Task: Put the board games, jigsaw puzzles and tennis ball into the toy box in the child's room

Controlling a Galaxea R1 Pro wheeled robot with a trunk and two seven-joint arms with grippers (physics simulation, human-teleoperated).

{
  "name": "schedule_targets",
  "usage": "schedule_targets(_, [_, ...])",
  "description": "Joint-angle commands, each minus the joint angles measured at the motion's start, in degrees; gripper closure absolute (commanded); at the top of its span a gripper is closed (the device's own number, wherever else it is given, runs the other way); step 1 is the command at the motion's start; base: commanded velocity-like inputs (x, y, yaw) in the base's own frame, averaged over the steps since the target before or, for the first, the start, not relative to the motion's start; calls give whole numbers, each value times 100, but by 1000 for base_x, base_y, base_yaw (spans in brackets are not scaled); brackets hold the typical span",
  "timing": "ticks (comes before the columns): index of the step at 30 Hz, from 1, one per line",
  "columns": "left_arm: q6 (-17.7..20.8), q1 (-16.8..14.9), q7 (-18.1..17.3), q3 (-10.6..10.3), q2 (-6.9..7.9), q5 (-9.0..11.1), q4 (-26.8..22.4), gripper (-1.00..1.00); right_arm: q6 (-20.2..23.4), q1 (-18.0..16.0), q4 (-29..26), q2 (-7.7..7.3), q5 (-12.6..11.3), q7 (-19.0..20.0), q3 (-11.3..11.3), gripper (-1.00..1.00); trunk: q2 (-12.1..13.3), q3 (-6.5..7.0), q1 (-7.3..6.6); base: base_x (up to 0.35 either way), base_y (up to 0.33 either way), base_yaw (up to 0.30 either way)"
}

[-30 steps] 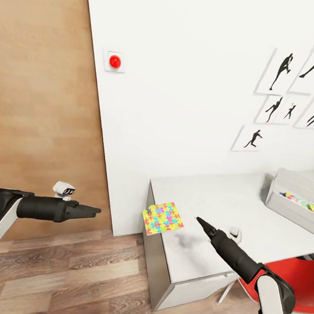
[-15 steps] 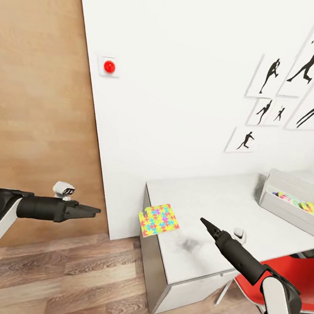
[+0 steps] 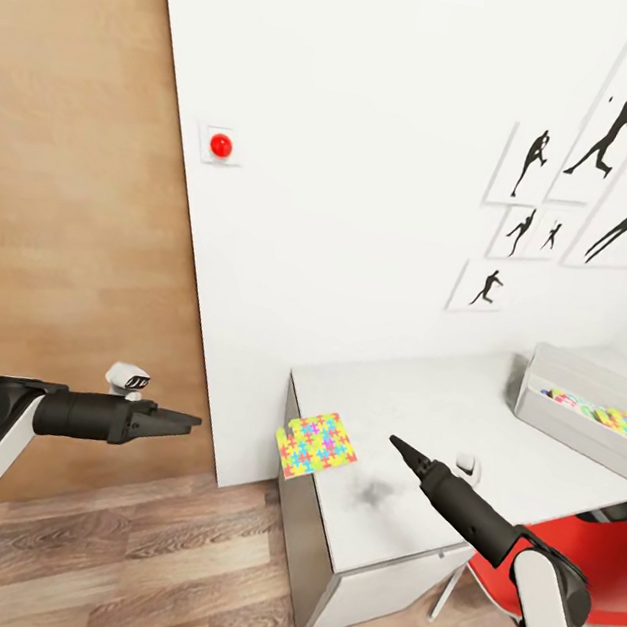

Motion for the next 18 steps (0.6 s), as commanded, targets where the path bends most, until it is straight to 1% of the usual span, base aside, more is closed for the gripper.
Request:
schedule_targets(1, [60, -5, -5, -10, 2, 21, 0, -100, 33, -5, -2, -1, 5, 20, 3, -100, -11, -2, 4, 0, 0, 0])
schedule_targets(13, [54, -4, -3, -12, -9, 21, 5, -100, -70, -7, 3, -6, 6, 28, 49, -100, -11, 111, 4, 0, 0, 0])
schedule_targets(18, [52, -4, -3, 2, -9, 17, 111, -100, -88, -4, -1, -7, 6, 28, 61, -100, -11, 158, 4, 0, 0, 0])
